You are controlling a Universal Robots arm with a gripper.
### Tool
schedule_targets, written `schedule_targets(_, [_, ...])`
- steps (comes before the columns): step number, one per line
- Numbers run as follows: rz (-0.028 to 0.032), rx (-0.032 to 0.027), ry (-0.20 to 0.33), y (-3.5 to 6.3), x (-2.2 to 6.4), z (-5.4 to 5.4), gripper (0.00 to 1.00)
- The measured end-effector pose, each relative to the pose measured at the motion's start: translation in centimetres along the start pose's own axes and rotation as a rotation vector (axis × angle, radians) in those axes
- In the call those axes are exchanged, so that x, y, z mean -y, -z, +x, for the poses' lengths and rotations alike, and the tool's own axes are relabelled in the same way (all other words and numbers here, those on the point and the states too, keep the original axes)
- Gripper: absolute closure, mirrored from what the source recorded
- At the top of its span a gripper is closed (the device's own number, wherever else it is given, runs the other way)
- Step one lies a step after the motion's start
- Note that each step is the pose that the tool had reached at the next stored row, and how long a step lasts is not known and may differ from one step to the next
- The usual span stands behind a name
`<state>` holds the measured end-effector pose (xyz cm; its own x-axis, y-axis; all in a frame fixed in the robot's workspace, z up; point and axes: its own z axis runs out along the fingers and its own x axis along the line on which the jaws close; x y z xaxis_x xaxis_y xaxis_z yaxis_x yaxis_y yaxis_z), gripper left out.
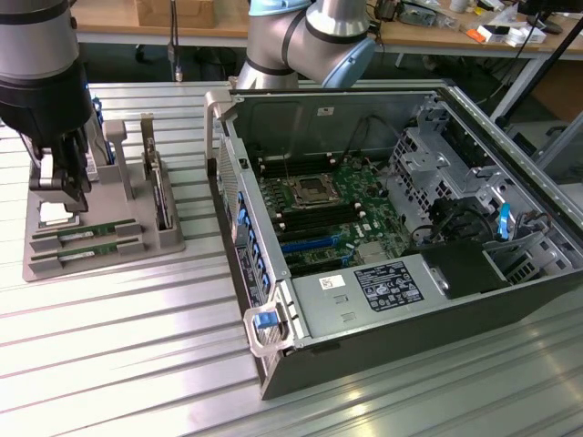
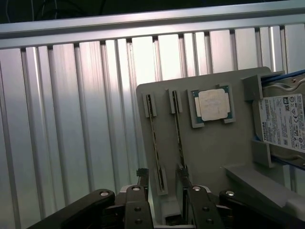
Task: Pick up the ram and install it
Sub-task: 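Pick up the ram and move it above insertion slot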
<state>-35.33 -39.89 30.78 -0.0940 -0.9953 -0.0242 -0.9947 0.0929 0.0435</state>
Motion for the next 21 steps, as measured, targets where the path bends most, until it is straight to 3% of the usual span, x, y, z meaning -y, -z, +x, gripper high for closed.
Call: schedule_targets(21, [-0.0001, 0.0, 0.001, -1.32, 0.06, 0.0, 0.64])
